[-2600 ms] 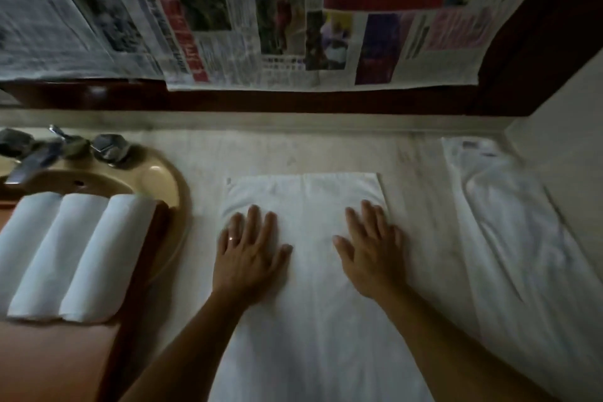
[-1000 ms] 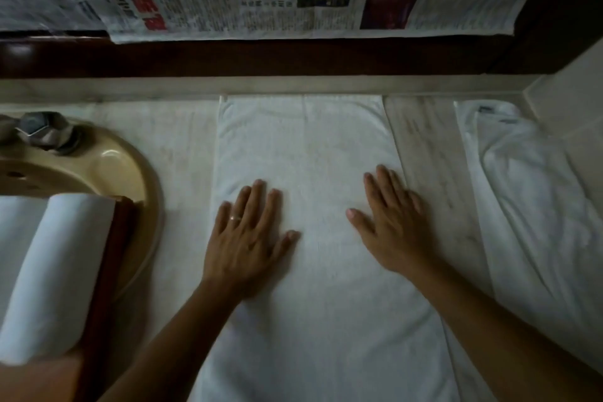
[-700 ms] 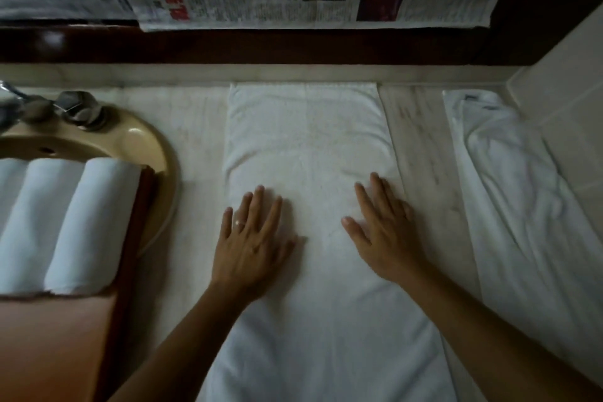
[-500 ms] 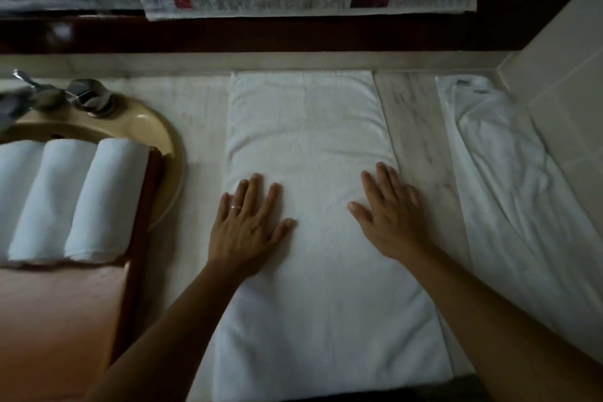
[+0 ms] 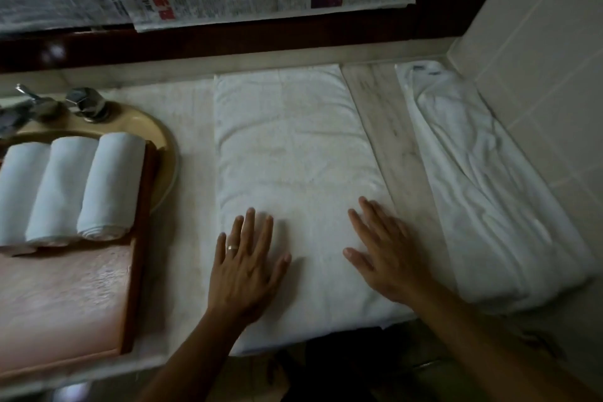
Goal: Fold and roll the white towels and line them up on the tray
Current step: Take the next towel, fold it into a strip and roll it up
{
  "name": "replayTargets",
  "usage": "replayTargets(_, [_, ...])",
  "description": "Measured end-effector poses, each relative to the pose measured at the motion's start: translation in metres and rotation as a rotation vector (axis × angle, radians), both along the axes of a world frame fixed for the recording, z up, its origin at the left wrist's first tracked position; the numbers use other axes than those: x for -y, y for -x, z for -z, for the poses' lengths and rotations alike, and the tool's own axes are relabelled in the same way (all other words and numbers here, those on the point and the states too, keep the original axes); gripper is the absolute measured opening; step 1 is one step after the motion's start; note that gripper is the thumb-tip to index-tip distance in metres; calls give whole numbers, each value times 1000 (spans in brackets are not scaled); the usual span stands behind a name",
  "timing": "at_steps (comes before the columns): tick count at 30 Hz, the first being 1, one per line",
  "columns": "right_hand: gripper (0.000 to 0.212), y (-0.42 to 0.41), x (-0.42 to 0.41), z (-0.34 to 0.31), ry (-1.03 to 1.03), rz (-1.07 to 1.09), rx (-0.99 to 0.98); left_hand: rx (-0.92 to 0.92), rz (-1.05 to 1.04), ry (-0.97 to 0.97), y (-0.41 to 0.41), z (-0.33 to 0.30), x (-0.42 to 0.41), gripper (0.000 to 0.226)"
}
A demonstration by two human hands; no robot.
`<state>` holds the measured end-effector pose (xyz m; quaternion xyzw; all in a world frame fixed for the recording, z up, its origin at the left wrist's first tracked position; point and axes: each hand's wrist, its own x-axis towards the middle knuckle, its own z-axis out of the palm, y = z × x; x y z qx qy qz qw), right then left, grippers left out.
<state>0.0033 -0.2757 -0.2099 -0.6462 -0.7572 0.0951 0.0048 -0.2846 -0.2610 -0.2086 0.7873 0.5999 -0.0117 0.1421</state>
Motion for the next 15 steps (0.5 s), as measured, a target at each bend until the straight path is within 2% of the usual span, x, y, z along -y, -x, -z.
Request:
replayTargets(2, [70, -4, 18, 4, 6, 8, -2, -6, 6, 45, 8, 5, 12, 76])
replayTargets(7, [59, -7, -3, -10, -69, 91, -80, -13, -43, 18, -16, -17, -2, 88])
replayTargets(12, [39, -16, -40, -32, -116, 133, -130, 6, 41, -28, -66, -40, -14, 62])
replayTargets(15, [34, -26, -72, -51, -60, 156, -89, 24, 73, -27, -94, -48, -25, 50])
